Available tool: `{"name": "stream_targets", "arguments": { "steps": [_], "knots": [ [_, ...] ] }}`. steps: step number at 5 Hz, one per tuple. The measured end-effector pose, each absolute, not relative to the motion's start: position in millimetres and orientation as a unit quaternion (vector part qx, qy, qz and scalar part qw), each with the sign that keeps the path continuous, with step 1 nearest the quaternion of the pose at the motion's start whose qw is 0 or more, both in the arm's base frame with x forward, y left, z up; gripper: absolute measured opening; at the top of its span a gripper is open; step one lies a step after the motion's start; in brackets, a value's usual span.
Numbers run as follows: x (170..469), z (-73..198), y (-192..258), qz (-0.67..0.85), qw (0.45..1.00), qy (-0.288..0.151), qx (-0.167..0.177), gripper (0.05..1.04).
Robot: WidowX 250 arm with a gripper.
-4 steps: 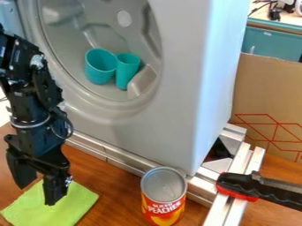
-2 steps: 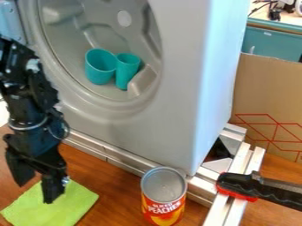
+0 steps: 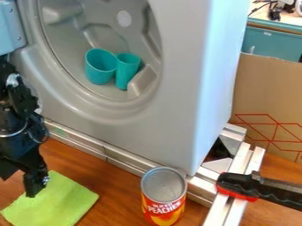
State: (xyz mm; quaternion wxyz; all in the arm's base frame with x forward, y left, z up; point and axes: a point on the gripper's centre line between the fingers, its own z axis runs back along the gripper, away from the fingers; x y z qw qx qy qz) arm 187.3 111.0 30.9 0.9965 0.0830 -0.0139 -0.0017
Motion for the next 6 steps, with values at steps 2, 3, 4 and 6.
{"name": "stream_targets", "arguments": {
  "steps": [2, 3, 4, 6],
  "knots": [
    [193, -4, 120, -0.015, 0.996, 0.008, 0.087, 1.0],
    [194, -12, 121, -0.008, 0.996, 0.017, 0.087, 1.0],
    [198, -13, 117, -0.006, 0.997, 0.004, 0.074, 1.0],
    [195, -22, 72, -0.018, 1.0, 0.009, 0.016, 1.0]
  ]
}}
